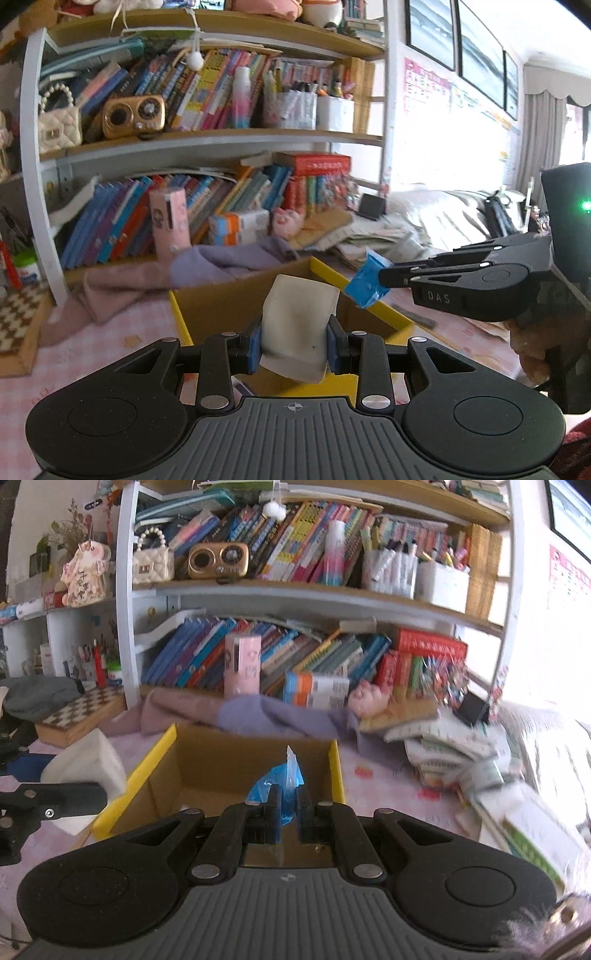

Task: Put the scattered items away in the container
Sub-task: 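Carry the sponge block and blue packet with both tools toward the yellow box, then lower both tools into the yellow box and open them to release the items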

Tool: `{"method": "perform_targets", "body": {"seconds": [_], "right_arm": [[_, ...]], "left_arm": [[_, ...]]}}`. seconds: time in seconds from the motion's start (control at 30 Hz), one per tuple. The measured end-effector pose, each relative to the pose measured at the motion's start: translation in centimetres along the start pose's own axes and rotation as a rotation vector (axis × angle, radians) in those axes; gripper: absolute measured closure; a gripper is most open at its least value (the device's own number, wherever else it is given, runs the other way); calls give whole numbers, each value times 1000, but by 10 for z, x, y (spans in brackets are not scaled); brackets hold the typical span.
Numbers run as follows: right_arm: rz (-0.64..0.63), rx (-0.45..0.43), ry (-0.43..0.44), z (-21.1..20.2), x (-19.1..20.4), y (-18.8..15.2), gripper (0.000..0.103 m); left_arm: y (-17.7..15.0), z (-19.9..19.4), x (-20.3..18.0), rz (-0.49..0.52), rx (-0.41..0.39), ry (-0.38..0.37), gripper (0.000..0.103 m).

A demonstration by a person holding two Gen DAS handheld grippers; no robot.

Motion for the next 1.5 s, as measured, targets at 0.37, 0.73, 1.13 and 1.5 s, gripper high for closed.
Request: {"method": "perform_targets", "body": {"seconds": [0.37, 0.73, 1.13, 1.5], "right_arm": [[-101, 54, 88, 82, 13, 24, 96], [-205, 213, 113, 144, 21, 2, 96], [-232, 358, 127, 172, 19, -23, 96], [-244, 375, 142, 173, 23, -28, 96]], "left_arm": [[0, 68, 17, -5, 106, 57, 71], [-19, 123, 12, 36, 235, 32, 71], [-40, 146, 4, 13, 351, 9, 71], [-40, 143, 5, -9, 353, 31, 68]]}}
Point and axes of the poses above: each gripper's, at about its wrist camera, not at the fingertips, and z roughly the way its jaws point, x to its left, y to its top, the point moved 5 cm from there along z, roughly the way its jaws point, and after that the axes turned 11 degrees about z, right-handed, at the moved point
